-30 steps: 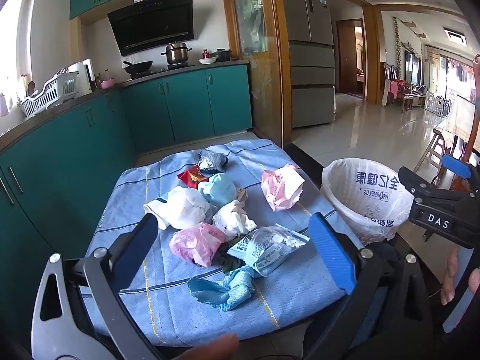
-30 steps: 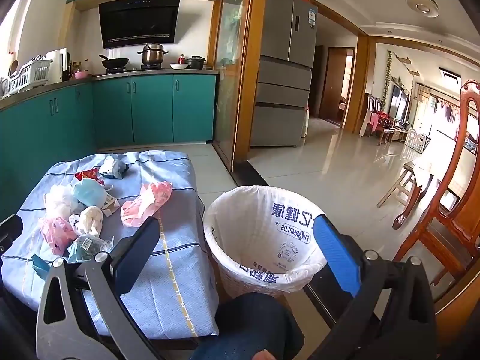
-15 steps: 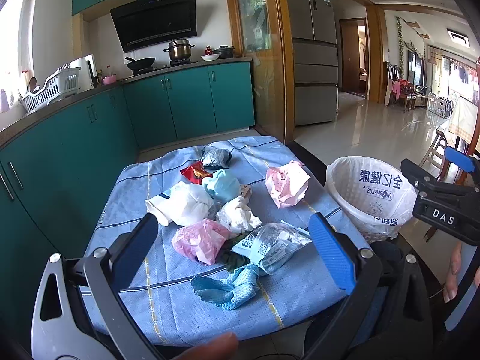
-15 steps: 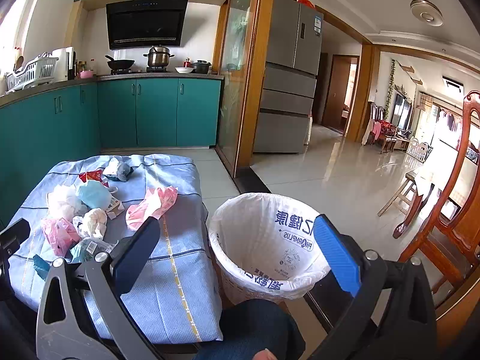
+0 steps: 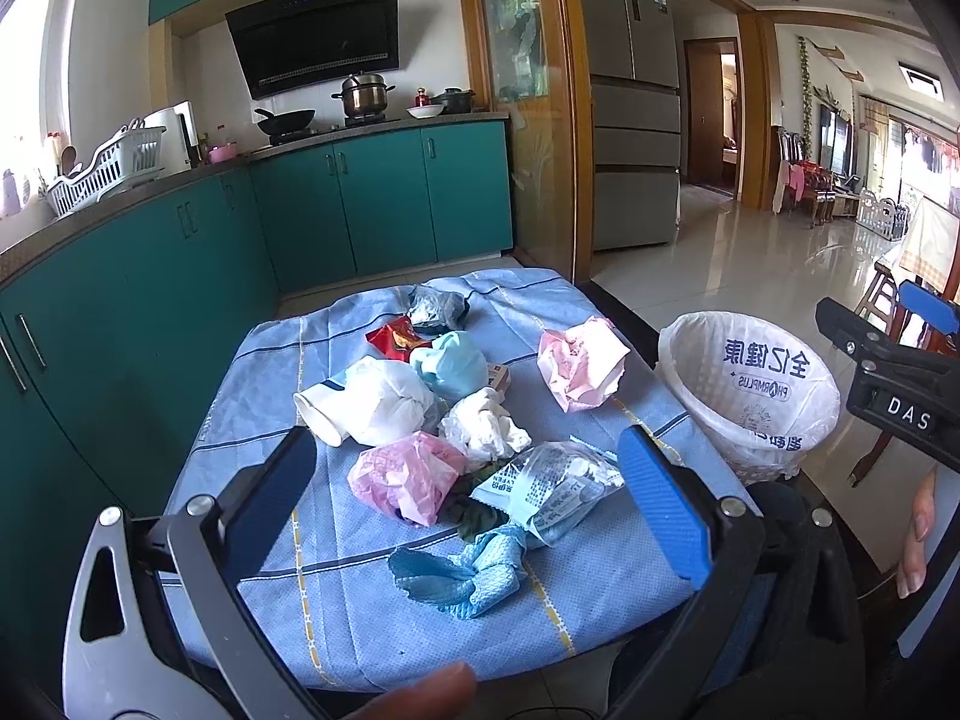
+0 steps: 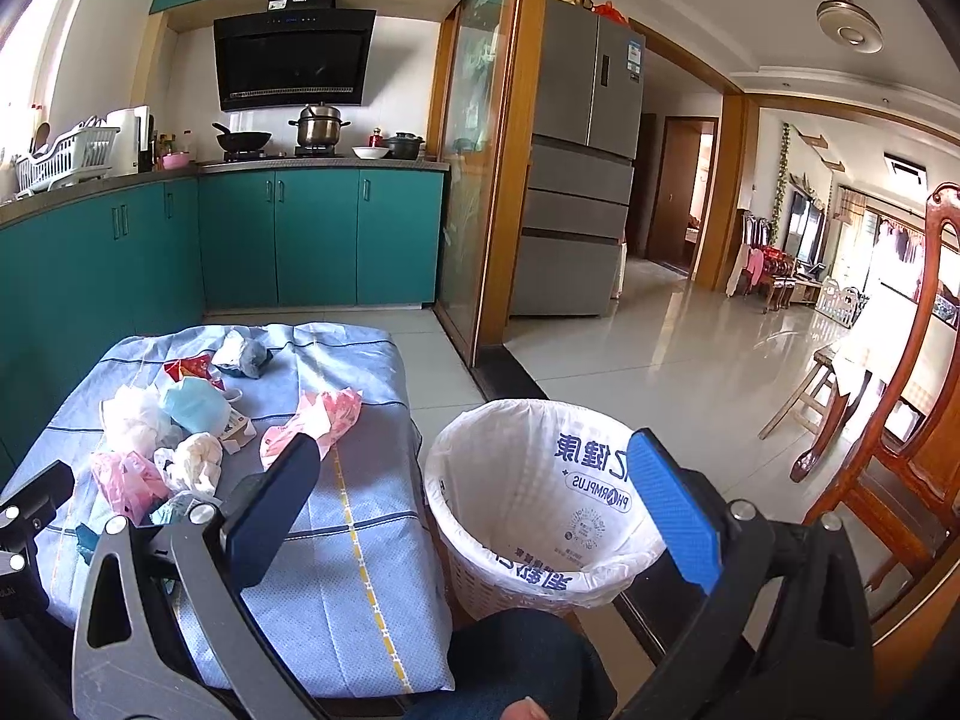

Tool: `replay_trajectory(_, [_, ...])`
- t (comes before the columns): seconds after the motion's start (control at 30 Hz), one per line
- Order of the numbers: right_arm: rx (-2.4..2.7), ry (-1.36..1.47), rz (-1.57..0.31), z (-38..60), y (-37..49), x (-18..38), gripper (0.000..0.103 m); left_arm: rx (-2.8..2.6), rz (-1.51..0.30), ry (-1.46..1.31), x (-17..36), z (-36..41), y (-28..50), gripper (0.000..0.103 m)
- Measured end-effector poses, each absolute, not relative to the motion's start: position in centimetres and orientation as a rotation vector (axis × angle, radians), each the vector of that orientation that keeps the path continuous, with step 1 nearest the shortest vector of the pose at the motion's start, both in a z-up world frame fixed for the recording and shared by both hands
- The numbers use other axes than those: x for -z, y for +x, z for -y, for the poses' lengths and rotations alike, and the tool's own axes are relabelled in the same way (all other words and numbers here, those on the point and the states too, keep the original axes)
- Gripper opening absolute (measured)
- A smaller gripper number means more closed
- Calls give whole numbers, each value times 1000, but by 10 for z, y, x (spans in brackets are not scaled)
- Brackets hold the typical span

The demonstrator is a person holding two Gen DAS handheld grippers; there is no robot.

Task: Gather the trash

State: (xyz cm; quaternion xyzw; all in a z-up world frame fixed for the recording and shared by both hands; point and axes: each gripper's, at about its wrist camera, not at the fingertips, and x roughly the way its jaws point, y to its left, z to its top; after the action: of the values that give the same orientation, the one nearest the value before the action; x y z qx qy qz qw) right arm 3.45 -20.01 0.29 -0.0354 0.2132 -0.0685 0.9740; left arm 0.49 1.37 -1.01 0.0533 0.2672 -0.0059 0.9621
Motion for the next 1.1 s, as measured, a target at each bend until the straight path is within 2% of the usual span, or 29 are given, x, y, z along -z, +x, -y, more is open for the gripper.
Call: replay_trajectory(1.1, [127,-76,-433,199,35,0,100,23,-548,110,12,-11,5,100])
